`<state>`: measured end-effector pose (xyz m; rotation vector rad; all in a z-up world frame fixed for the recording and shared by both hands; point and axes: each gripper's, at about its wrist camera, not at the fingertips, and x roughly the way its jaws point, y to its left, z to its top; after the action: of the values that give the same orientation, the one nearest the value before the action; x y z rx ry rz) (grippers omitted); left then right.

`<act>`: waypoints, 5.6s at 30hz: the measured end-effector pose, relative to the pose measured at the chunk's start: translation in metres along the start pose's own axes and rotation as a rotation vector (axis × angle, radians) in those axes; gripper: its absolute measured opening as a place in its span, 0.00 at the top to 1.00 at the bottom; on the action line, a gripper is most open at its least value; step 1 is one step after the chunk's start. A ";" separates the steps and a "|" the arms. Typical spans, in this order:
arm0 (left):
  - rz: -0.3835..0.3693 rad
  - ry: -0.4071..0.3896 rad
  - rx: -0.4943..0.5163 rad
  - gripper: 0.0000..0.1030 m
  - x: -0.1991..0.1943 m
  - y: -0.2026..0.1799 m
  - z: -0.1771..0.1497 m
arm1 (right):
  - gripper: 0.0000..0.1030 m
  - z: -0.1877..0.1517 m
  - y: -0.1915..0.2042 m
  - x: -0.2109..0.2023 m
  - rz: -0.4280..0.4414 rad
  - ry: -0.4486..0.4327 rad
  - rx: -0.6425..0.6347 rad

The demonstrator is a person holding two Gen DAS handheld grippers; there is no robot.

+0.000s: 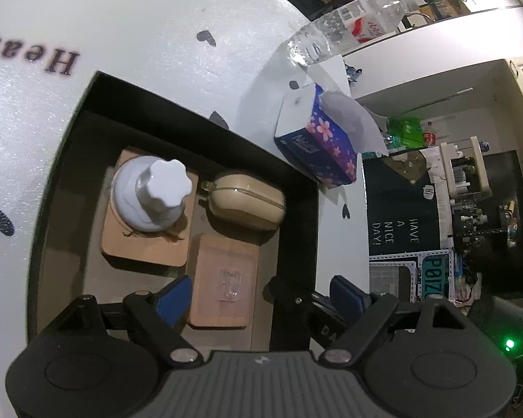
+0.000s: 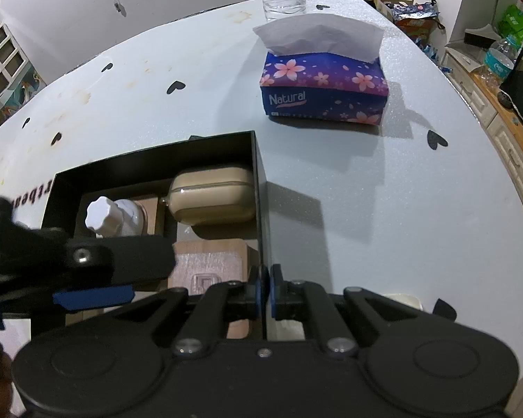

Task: Organize rigid objects
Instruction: 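Carry the carved tile with the left gripper into the black box and release, then move the left gripper to the round tape measure and grasp it, then carry the tape measure with the left gripper into the box and release, then move the left gripper to the black smartwatch and grasp it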

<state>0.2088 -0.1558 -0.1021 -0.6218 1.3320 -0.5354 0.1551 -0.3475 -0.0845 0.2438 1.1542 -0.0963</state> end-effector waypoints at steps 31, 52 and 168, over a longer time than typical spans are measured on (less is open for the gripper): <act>0.234 -0.217 0.379 0.00 -0.100 0.008 -0.021 | 0.94 0.000 0.000 0.000 -0.003 0.003 -0.001; 0.527 -0.360 0.418 0.02 -0.116 0.076 -0.052 | 0.94 0.001 0.000 0.000 -0.003 0.003 -0.001; 0.608 -0.379 0.315 0.02 -0.118 0.051 -0.057 | 0.94 0.008 0.005 0.002 0.005 0.049 -0.122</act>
<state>0.1333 -0.0447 -0.0601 -0.0346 0.9787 -0.1109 0.1640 -0.3440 -0.0827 0.1418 1.2035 -0.0154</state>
